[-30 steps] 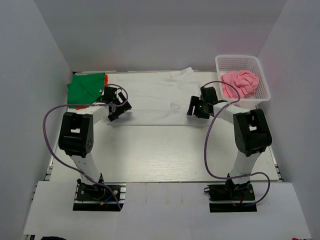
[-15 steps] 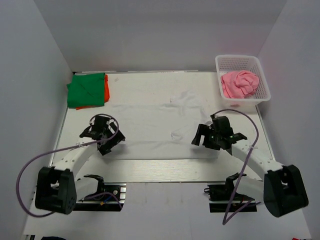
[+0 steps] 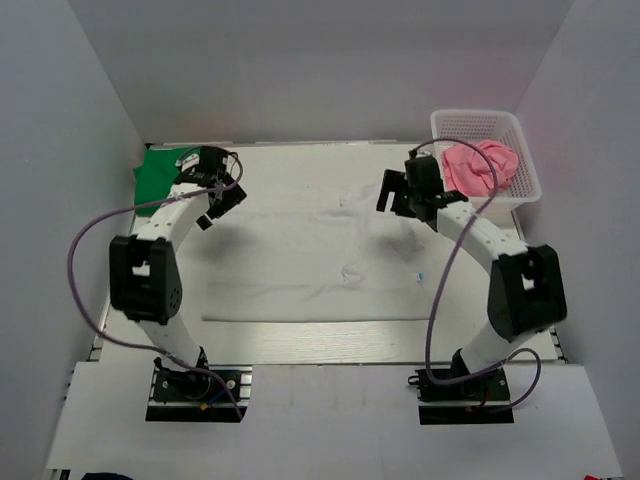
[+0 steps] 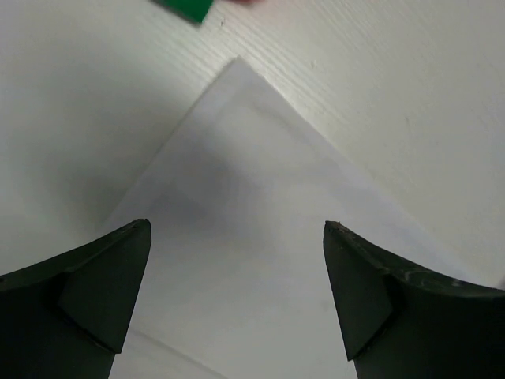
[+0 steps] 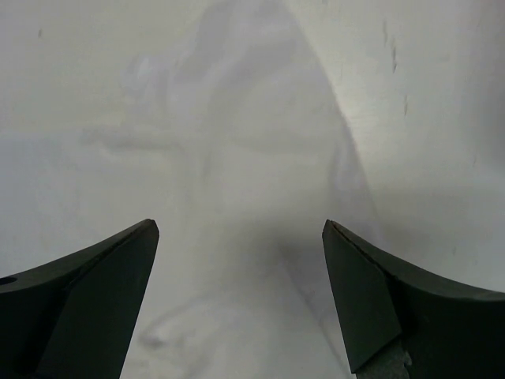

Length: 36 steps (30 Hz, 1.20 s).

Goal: Fold and stack the t-shirts

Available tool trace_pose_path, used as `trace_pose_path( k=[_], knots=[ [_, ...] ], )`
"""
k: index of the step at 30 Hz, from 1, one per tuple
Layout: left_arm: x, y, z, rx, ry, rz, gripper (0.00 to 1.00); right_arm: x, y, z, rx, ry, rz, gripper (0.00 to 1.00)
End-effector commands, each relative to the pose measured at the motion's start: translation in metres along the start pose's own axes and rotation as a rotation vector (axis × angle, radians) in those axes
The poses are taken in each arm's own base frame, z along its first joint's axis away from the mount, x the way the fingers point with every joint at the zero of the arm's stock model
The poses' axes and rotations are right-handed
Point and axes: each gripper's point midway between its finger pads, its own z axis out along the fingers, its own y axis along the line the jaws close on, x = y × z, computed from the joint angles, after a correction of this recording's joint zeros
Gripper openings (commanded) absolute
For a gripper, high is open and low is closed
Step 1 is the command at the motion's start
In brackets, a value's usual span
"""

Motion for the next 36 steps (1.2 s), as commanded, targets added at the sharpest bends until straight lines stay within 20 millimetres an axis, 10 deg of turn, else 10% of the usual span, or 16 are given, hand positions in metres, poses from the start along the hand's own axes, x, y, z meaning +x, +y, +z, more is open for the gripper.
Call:
trace_pose_path(
  k=[1, 2, 3, 10, 17, 28, 30, 34, 36],
  knots=[
    [-0.019, 0.015, 0.026, -0.161, -0.03, 0.044, 1.0, -0.05, -0.021, 0.028, 0.165, -0.085, -0.064, 0.9],
    [-0.034, 0.003, 0.028, -0.146, -0.065, 0.04, 1.0, -0.033, -0.03, 0.057, 0.206, -0.013, -0.082, 0.9],
    [-0.032, 0.004, 0.044, -0.171, -0.046, 0.043, 1.0, -0.067, -0.02, 0.055, 0.197, -0.059, -0.094, 0.9],
    [-0.056, -0.017, 0.096, -0.207, -0.054, 0.074, 1.0, -0.094, -0.016, 0.121, 0.181, -0.037, -0.129, 0.9],
    [-0.029, -0.017, 0.143, -0.214, 0.053, 0.126, 0.91, -0.09, -0.016, 0.163, 0.124, 0.007, -0.161, 0.9],
    [0.006, 0.004, 0.144, -0.215, 0.123, 0.139, 0.15, -0.059, -0.013, 0.188, 0.048, 0.065, -0.222, 0.7],
    [0.004, 0.003, 0.143, -0.214, 0.123, 0.147, 0.0, -0.06, -0.007, 0.191, 0.01, 0.056, -0.234, 0.62],
    [-0.01, -0.005, 0.136, -0.182, 0.091, 0.177, 0.0, -0.072, -0.007, 0.193, -0.027, 0.016, -0.26, 0.06],
    [-0.02, -0.009, 0.129, -0.173, 0.065, 0.182, 0.0, -0.075, 0.006, 0.186, -0.054, -0.001, -0.305, 0.0]
  ],
)
